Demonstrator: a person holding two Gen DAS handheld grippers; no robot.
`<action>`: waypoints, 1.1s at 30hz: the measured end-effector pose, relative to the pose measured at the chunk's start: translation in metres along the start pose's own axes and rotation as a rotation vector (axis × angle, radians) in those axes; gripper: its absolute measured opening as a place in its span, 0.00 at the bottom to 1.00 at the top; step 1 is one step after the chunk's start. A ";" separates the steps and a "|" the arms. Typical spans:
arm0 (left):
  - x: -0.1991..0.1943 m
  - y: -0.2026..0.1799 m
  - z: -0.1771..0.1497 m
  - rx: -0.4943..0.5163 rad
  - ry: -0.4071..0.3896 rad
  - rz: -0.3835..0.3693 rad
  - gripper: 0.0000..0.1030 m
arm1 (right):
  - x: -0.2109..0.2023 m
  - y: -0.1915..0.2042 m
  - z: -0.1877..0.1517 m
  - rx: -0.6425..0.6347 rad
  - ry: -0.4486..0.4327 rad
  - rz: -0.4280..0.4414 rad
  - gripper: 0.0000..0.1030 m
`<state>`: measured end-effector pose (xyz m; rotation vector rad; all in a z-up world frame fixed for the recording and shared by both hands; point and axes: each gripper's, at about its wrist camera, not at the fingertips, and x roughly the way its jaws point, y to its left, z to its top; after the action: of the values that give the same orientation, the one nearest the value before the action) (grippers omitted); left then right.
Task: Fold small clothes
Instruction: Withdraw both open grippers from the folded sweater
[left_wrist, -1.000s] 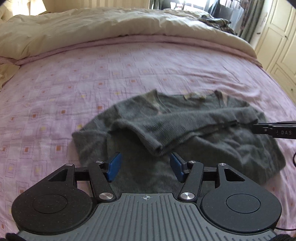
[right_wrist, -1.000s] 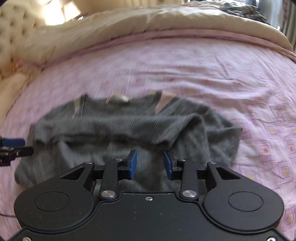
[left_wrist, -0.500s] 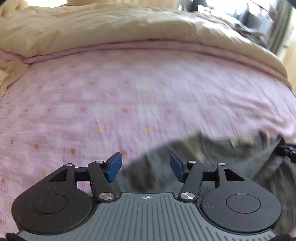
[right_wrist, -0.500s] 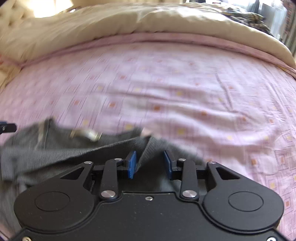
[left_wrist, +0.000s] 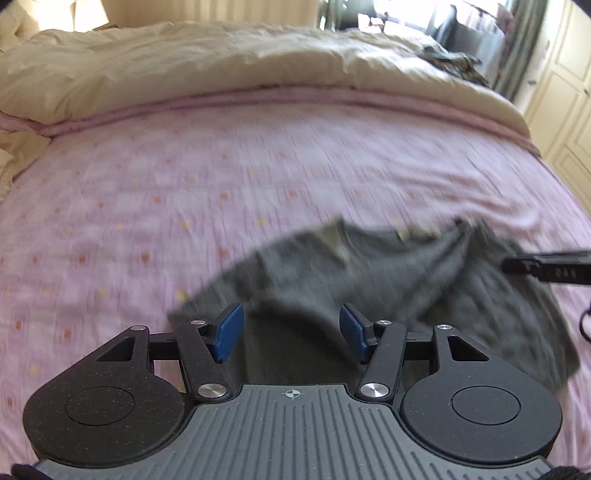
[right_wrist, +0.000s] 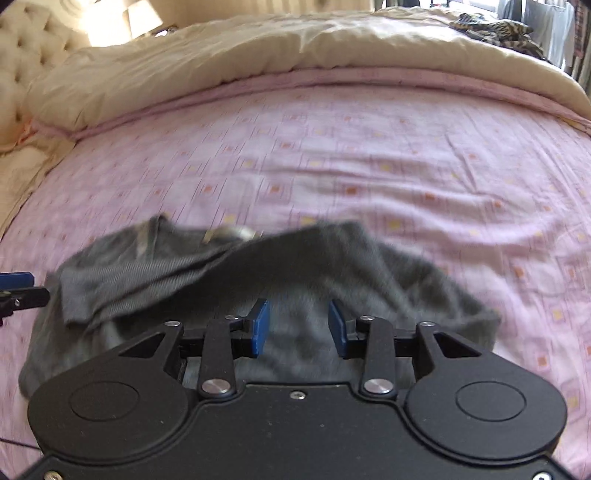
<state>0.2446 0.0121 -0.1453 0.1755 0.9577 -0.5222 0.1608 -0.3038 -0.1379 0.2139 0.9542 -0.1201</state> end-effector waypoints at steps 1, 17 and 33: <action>0.002 -0.002 -0.004 0.009 0.022 -0.009 0.54 | 0.000 0.002 -0.005 -0.004 0.013 0.005 0.45; 0.071 0.033 0.068 -0.114 0.025 0.127 0.54 | -0.002 0.009 0.000 -0.010 0.032 -0.008 0.47; 0.034 -0.032 -0.011 0.169 0.085 -0.002 0.54 | 0.021 0.083 -0.009 -0.320 0.092 0.112 0.47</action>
<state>0.2364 -0.0230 -0.1766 0.3507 0.9962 -0.6015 0.1821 -0.2212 -0.1500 -0.0230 1.0359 0.1465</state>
